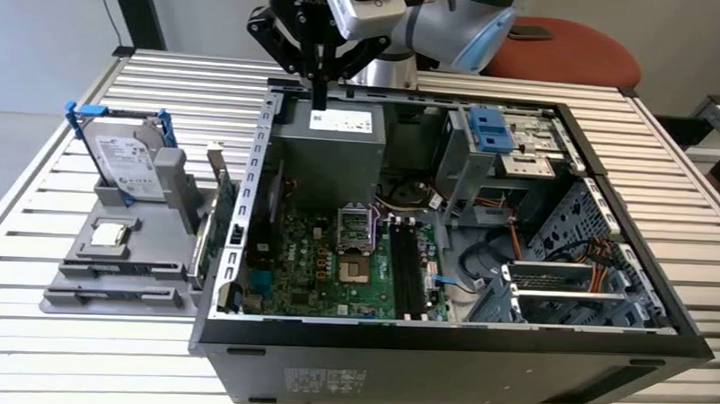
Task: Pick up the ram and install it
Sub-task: 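Reach for the ram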
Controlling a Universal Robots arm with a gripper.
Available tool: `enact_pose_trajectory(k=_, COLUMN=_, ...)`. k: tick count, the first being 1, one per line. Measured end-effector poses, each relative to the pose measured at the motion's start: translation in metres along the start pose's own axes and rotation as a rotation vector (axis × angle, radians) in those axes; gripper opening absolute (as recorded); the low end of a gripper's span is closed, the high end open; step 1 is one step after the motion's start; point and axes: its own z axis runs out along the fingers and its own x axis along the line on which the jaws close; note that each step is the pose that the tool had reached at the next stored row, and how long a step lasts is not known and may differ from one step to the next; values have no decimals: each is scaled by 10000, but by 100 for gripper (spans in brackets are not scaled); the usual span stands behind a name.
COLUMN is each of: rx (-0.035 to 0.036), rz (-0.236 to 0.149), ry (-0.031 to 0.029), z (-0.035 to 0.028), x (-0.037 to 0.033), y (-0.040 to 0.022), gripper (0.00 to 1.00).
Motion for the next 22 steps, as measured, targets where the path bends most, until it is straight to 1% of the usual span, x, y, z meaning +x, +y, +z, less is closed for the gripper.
enact_pose_trajectory(k=22, rx=1, rz=-1, ry=3, z=-2, x=100, y=-7, gripper=0)
